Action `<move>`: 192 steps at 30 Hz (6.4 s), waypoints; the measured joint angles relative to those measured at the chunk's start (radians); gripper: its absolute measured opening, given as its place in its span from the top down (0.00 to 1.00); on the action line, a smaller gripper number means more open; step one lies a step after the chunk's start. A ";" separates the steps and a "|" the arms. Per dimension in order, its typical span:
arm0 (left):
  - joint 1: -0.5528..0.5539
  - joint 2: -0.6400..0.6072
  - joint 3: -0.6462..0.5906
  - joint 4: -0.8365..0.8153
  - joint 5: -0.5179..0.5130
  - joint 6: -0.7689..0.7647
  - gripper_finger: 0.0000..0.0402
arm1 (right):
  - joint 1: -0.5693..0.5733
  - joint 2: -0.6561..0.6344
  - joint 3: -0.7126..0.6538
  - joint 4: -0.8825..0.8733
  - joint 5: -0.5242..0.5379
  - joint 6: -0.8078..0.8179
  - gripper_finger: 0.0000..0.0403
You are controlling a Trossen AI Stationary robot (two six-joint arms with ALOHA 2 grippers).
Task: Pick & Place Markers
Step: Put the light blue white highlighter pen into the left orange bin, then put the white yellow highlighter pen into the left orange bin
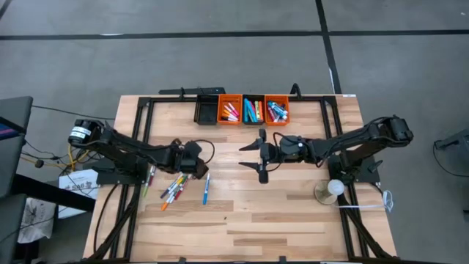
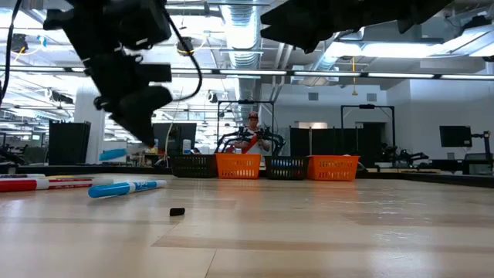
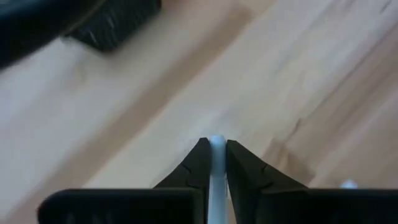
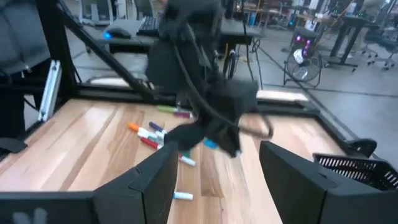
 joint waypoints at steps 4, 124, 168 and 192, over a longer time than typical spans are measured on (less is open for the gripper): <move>-0.055 -0.004 0.028 0.073 -0.122 0.057 0.92 | -0.013 0.049 -0.001 -0.006 -0.003 -0.004 0.46; -0.090 -0.340 -0.198 0.160 0.209 0.076 0.53 | -0.610 0.670 0.815 -0.811 -0.338 0.098 0.87; -0.031 -0.268 -0.198 0.116 0.354 -0.003 0.64 | -0.489 0.218 0.666 -0.759 -0.271 -0.032 0.42; -0.052 -0.269 -0.197 0.104 0.631 -0.232 0.67 | -0.150 -0.027 0.063 -0.244 -0.200 -0.036 0.42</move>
